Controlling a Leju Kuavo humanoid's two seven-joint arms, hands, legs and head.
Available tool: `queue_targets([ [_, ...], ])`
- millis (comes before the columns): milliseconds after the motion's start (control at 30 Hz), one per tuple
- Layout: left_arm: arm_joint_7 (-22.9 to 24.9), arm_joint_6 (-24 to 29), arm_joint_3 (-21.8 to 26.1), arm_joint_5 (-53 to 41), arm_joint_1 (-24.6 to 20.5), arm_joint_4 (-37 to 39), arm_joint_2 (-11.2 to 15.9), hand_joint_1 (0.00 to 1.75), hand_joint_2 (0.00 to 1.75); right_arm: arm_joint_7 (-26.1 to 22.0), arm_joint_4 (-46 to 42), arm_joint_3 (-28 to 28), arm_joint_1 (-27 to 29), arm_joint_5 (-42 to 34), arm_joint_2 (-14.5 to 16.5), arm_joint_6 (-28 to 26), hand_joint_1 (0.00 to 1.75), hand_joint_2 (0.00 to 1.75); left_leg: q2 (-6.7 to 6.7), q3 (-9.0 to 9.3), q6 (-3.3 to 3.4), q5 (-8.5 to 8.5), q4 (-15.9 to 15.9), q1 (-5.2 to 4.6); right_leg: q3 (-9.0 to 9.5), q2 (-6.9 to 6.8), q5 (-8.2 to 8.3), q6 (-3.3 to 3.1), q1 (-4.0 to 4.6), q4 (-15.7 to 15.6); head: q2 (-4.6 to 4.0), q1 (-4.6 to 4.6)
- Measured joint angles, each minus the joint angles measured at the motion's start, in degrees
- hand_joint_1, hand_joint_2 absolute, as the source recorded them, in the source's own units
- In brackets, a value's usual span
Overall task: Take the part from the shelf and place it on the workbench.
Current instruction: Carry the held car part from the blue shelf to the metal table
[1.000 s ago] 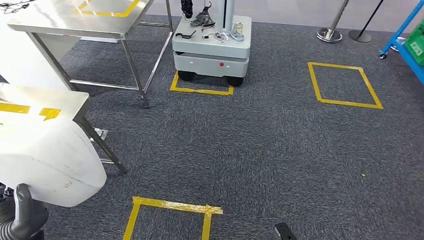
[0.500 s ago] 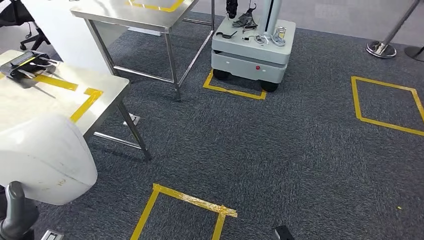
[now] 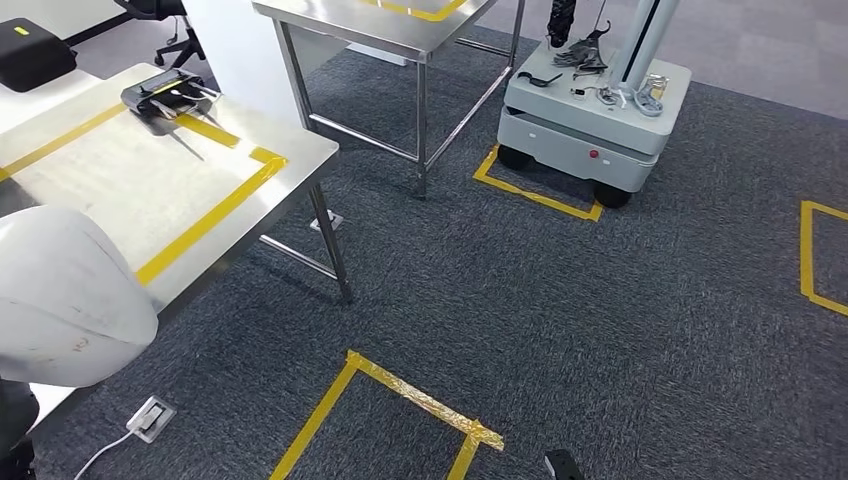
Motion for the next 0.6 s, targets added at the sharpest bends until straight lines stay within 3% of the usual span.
queue_targets([
  [67, 0.0, 0.8, 1.3, -2.3, 0.3, -0.5, 0.0, 1.75, 1.75, 0.0, 0.0, 0.0, -0.2, 0.4, 0.0, 0.3, 0.00, 1.75, -0.63, -0.55, -0.88, 0.42, -0.3, 0.14, -0.04, -1.46, 0.51, -0.78, 0.12, -0.4, 0.00, -0.01],
  [133, 0.2, 3.0, 3.2, -5.5, 0.3, -0.8, 0.5, 1.75, 1.75, -0.2, 0.0, 0.0, -0.3, 0.8, 0.1, 0.5, 0.00, 1.75, 2.03, -1.70, -1.31, -0.77, 1.3, 0.02, -0.03, -2.89, 1.02, -1.80, 0.03, -1.0, 0.00, -0.20],
  [200, 0.4, 6.3, 5.4, -8.9, -0.2, -0.5, 1.2, 1.75, 1.75, -0.2, 0.0, 0.0, -0.2, 1.2, 0.1, 0.6, 0.00, 1.75, 5.56, -4.17, -1.46, -4.30, 7.1, -0.10, -0.13, -4.35, 1.19, -2.45, 0.24, -1.2, 0.00, -0.45],
  [267, 0.8, 9.8, 7.6, -11.6, -0.9, 0.3, 2.1, 1.75, 1.75, 0.1, 0.0, 0.0, 0.0, 1.5, 0.1, 0.7, 0.00, 1.75, 6.47, -6.59, -1.67, -7.16, 13.6, -0.07, -0.29, -6.02, 1.15, -2.68, 0.57, -1.2, 0.00, -0.51],
  [300, 1.0, 11.5, 8.7, -12.4, -1.1, 1.0, 2.5, 1.75, 1.75, 0.3, 0.0, 0.0, 0.0, 1.6, 0.1, 0.7, 0.00, 1.75, 6.58, -6.61, -1.72, -7.20, 14.5, -0.07, -0.38, -6.84, 1.13, -2.72, 0.70, -1.1, 0.00, -0.51],
  [333, 1.3, 12.9, 10.1, -12.9, -1.4, 1.7, 3.0, 1.75, 1.75, 0.4, 0.0, 0.0, 0.0, 1.6, 0.1, 0.7, 0.00, 1.75, 6.80, -5.62, -1.72, -6.35, 13.4, -0.08, -0.48, -7.66, 1.09, -2.76, 0.81, -1.0, 0.00, -0.51],
  [367, 1.6, 13.8, 11.4, -13.0, -1.6, 2.2, 3.4, 1.75, 1.75, 0.5, 0.0, 0.0, -0.1, 1.7, 0.1, 0.7, 0.00, 1.75, 7.43, -3.54, -1.64, -4.79, 10.2, -0.12, -0.56, -8.36, 1.02, -2.76, 0.87, -0.8, 0.00, -0.51],
  [433, 2.0, 14.6, 14.0, -12.7, -1.9, 2.6, 3.8, 1.75, 1.75, 0.5, 0.0, 0.0, -0.2, 1.8, 0.1, 0.7, 0.00, 1.75, 9.95, 0.67, -0.96, -2.71, 2.9, -0.48, -0.62, -9.63, 0.74, -2.54, 1.05, -0.3, 0.00, -0.51],
  [500, 2.2, 14.7, 15.5, -12.9, -2.0, 2.3, 3.8, 1.75, 1.75, 0.5, 0.0, 0.0, -0.3, 1.9, 0.1, 0.8, 0.00, 1.75, 11.11, 2.13, -0.06, -2.35, -0.1, -0.86, -0.51, -10.79, 0.56, -2.00, 1.20, -0.1, 0.00, -0.51],
  [567, 2.3, 15.0, 16.1, -13.8, -1.8, 1.8, 3.7, 1.75, 1.75, 0.9, 0.0, 0.0, -0.4, 2.1, 0.1, 0.8, 0.00, 1.75, 9.70, 1.88, 0.58, -1.95, -0.2, -0.87, -0.23, -12.08, 0.52, -1.38, 1.25, -0.3, 0.00, -0.51],
  [600, 2.2, 15.0, 16.4, -14.4, -1.6, 1.5, 3.6, 1.75, 1.75, 1.1, 0.0, 0.0, -0.5, 2.2, 0.1, 0.8, 0.00, 1.75, 8.98, 1.84, 0.87, -1.72, -0.4, -0.71, -0.13, -11.62, 0.25, -0.99, 1.18, -0.1, 0.00, -0.49],
])
